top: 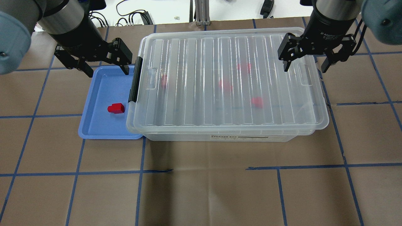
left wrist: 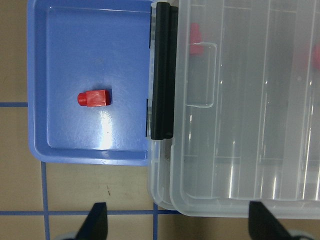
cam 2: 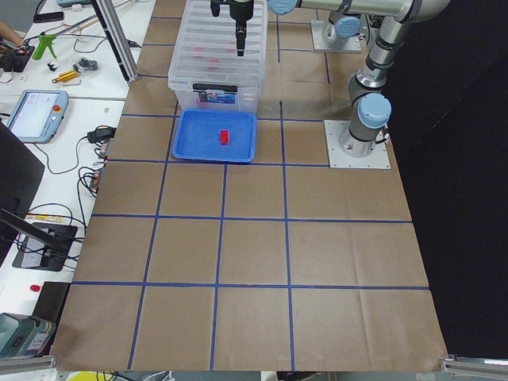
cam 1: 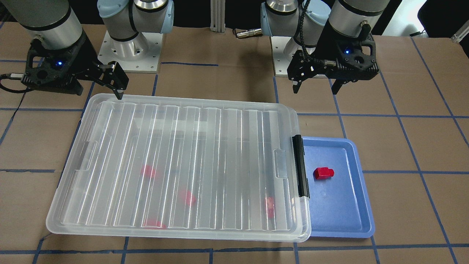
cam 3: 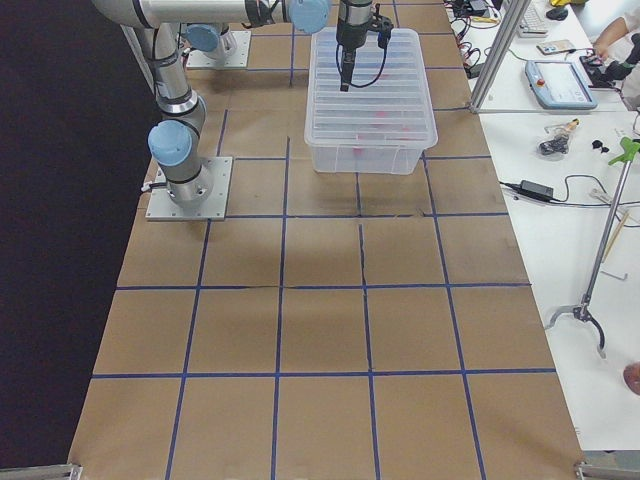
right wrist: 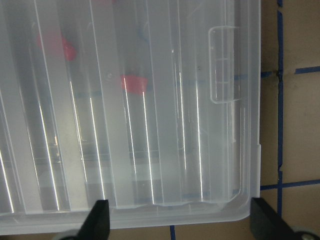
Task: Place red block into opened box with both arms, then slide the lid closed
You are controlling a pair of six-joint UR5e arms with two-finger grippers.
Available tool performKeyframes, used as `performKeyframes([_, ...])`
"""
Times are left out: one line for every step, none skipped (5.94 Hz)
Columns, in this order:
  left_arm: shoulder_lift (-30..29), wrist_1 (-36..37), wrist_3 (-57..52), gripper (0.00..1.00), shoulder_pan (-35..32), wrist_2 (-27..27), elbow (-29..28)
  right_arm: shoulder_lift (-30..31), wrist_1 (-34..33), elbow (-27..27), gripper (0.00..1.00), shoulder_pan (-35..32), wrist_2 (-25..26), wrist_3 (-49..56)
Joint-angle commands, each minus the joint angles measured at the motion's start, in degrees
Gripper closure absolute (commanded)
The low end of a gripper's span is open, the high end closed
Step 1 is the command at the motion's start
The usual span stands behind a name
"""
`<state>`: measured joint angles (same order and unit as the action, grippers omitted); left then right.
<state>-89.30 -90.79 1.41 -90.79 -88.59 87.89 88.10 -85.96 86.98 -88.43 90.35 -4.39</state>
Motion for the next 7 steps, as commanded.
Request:
performKeyframes([0.00,0.00,0.00,0.01,0.00,0.00,0.00,-0.12,0.00,-0.05,0.00,0.01,0.00,-0.01])
performKeyframes([0.00,0.00,0.00,0.01,0.09,0.00,0.00,-0.21,-0.09,-0.23,0.00,0.01,-0.17,-0.01])
performKeyframes([0.00,0.09,0.00,0.01,0.00,0.09,0.00,-0.21,-0.26,-0.23,0.00,-0.07,-0.09,-0.01])
performKeyframes([0.00,0.09,0.00,0.01,0.09,0.09,0.00,-0.39,-0.70,-0.06,0.00,-0.07,-0.26,-0.01])
performKeyframes([0.09,-0.09,-0.26,0.01,0.09,0.00,0.00,-0.30,-0.79,0.29,0.00,0.01,-0.26,-0.01])
performKeyframes([0.09,0.00,-4.44,0.01,0.09,0.09,0.17,-0.48,-1.23,0.47,0.00,0.01,-0.09,0.60])
performKeyframes([0.09,0.00,-9.18,0.01,0.09,0.09,0.61,-0.74,-1.40,0.39,0.00,0.54,0.61,1.48])
